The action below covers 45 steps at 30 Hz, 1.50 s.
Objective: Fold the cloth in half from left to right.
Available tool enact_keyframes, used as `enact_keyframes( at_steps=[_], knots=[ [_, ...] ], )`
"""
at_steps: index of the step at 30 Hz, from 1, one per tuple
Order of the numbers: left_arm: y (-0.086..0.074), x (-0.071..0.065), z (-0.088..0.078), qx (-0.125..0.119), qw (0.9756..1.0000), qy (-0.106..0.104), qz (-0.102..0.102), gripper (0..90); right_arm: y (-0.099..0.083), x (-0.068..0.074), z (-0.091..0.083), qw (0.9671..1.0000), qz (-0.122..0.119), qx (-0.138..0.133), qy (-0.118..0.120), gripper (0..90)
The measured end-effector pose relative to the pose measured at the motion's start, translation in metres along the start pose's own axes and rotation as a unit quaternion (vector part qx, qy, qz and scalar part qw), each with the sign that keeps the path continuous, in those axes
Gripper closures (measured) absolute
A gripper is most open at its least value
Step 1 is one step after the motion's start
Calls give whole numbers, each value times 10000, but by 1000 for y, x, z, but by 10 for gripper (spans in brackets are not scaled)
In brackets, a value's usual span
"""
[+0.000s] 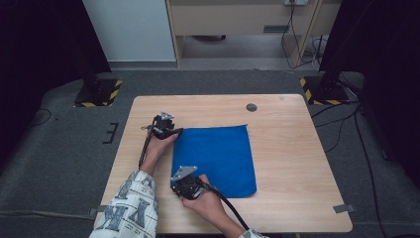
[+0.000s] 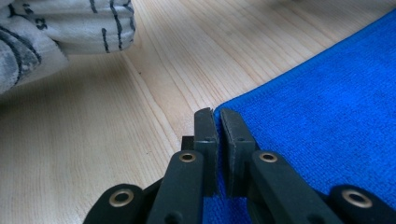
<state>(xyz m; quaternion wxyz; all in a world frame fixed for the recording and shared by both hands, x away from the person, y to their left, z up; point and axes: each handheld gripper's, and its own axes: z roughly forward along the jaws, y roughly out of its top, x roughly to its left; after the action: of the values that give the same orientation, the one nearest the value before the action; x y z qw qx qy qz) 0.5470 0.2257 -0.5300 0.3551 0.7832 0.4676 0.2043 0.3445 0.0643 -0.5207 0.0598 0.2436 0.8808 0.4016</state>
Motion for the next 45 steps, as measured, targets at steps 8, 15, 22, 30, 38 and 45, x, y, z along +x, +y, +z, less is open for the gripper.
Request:
enact_keyframes(
  at_steps=[8, 15, 22, 30, 38, 45],
  knots=[
    [-3, 2, 1, 56, 9999, -134, -48, 514, 0, -1, -1, 10000, 11, -10, 17, 860],
    [-1, -7, 2, 100, 9994, -308, 75, 759, 0, 0, -3, 10000, 22, -37, 5, 859],
    [0, -5, 0, 40, 9987, -458, -207, 879, 0, -1, -11, 9998, 71, -173, -27, 860],
    [14, -11, -19, -317, 9978, -509, -268, 881, 2, 0, -24, 9989, 211, -402, -72, 866],
    [22, -16, -33, -442, 9978, -437, -234, 882, 9, 8, -35, 9979, 273, -579, -102, 869],
    [23, -10, -41, -451, 9979, -381, -252, 883, 10, 17, -31, 9978, 291, -593, -98, 868]
  ],
)
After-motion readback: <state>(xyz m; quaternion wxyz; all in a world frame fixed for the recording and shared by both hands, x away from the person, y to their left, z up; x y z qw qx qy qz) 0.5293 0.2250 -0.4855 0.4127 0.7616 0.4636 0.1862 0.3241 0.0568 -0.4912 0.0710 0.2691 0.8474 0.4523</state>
